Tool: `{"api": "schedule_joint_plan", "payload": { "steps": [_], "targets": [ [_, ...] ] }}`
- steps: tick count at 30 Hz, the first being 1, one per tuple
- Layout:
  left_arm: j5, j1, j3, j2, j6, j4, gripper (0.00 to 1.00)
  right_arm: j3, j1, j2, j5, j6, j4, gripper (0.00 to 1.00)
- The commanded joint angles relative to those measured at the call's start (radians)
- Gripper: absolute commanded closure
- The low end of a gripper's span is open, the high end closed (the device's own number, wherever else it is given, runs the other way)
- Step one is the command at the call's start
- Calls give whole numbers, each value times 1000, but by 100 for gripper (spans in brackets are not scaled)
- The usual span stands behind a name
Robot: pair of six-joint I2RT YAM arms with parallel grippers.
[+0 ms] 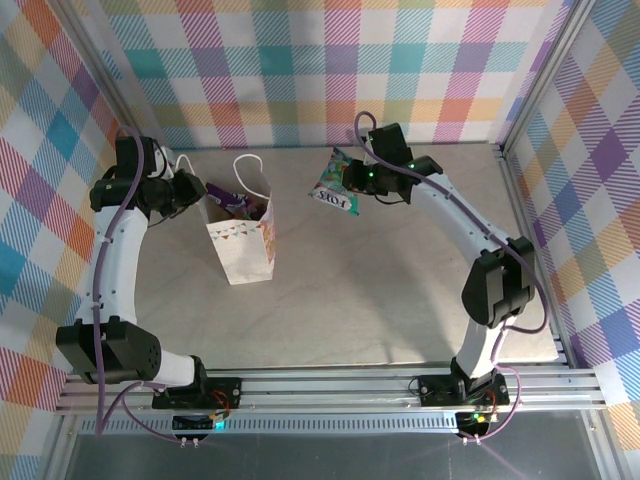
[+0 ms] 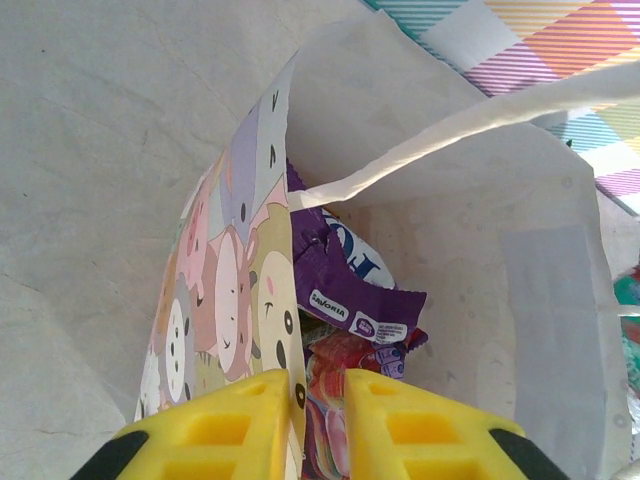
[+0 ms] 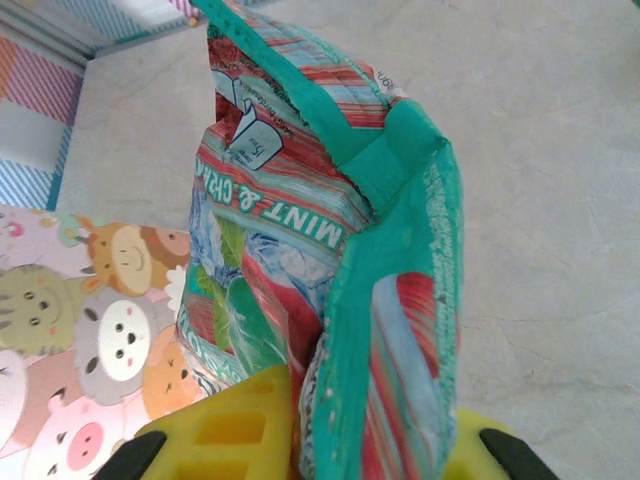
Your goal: Place the snacks into the paper bag
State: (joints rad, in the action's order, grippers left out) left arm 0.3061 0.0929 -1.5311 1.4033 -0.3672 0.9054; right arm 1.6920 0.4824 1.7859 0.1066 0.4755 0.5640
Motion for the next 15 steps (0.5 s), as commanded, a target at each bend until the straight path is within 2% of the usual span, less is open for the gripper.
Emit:
{"api": "schedule_joint_plan", "payload": {
  "steps": [1,15],
  "targets": [
    [23,-4,21,-32,-7,-16,79,0,21,-81,-25,-43,-24,83],
    [57,-4,59,-47,-6,-45,84,39,85,-187,-48,-96,-36,83]
  ]
}}
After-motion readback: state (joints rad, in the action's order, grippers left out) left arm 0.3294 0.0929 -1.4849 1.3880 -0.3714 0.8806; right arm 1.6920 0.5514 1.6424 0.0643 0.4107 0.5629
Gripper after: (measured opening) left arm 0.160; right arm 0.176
